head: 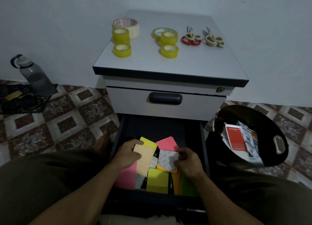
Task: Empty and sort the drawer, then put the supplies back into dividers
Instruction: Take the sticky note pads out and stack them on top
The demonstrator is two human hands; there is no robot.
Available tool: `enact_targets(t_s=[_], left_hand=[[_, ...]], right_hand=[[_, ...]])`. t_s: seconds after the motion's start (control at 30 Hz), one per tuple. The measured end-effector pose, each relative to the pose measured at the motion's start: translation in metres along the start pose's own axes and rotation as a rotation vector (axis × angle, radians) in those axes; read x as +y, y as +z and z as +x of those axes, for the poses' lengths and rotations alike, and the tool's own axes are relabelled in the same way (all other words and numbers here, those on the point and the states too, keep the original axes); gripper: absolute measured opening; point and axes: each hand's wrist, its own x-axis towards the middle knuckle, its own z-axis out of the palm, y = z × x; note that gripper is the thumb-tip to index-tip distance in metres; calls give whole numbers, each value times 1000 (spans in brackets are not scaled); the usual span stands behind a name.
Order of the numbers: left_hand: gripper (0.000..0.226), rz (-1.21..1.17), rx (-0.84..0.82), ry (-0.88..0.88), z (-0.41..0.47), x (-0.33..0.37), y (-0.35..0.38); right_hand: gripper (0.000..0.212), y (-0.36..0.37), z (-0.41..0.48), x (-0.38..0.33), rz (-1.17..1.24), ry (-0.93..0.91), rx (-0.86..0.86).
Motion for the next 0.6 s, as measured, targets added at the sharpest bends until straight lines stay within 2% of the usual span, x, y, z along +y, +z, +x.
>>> enact_targets(t_s=[0.33,0.6], left_hand=[[46,-270,206,61,5,24,-8],[42,-331,226,92,3,33,-11]], right_hand=[[36,-12,19,-17,340,-1,235],[33,-6,18,-11,292,61,185]])
